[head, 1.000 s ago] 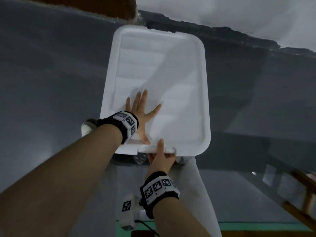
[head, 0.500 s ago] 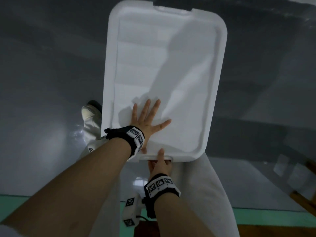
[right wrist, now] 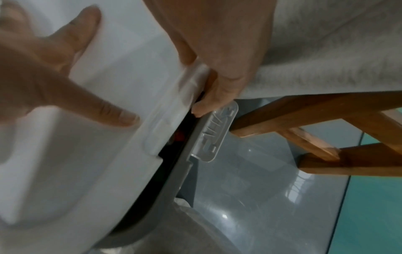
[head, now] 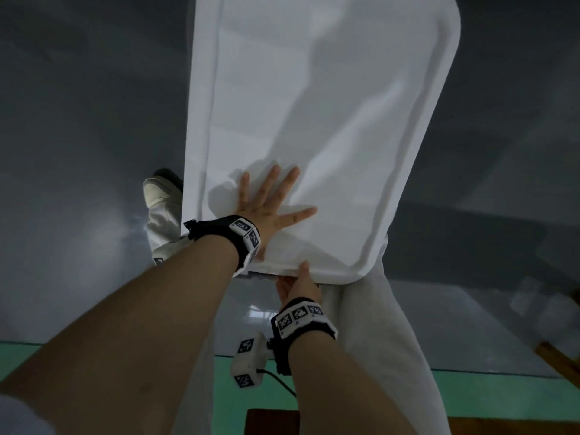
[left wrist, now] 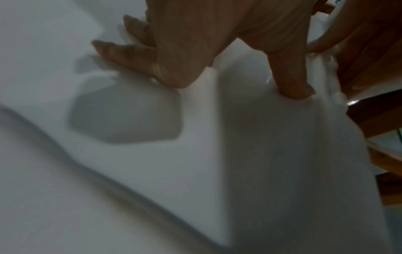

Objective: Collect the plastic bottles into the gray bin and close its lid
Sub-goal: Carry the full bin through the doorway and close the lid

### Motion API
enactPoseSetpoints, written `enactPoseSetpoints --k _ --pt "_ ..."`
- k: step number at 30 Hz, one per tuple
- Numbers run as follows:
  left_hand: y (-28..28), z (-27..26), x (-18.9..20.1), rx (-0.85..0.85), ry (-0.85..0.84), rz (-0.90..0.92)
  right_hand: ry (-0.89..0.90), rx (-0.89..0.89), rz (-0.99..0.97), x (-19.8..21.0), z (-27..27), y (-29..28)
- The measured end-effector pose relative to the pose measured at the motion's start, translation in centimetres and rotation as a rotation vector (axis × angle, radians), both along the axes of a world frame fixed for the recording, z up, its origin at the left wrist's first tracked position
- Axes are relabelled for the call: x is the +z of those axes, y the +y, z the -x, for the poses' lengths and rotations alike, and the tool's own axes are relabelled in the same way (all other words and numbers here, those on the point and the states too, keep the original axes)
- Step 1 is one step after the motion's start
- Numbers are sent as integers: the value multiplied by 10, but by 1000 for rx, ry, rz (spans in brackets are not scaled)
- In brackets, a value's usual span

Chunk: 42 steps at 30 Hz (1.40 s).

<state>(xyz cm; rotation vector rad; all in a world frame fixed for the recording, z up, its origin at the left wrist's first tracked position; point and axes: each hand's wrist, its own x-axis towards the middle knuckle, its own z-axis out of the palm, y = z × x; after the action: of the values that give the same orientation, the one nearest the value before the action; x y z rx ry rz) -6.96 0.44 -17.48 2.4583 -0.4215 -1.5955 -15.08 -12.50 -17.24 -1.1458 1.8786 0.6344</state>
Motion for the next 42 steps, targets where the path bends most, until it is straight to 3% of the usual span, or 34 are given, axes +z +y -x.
enactPoseSetpoints --k 13,19,23,34,42 --pt "-5 24 8 129 -62 -30 47 7 -39 -5 6 -8" --pt "8 47 25 525 9 -230 113 -5 -62 3 16 -11" --pt "8 56 21 660 70 -256 108 45 -104 -1 24 -12" --pt "22 63 -16 647 60 -159 -35 -41 -99 -22 25 -10" --pt "22 62 -18 620 63 -172 -78 -133 -69 -30 34 -12"
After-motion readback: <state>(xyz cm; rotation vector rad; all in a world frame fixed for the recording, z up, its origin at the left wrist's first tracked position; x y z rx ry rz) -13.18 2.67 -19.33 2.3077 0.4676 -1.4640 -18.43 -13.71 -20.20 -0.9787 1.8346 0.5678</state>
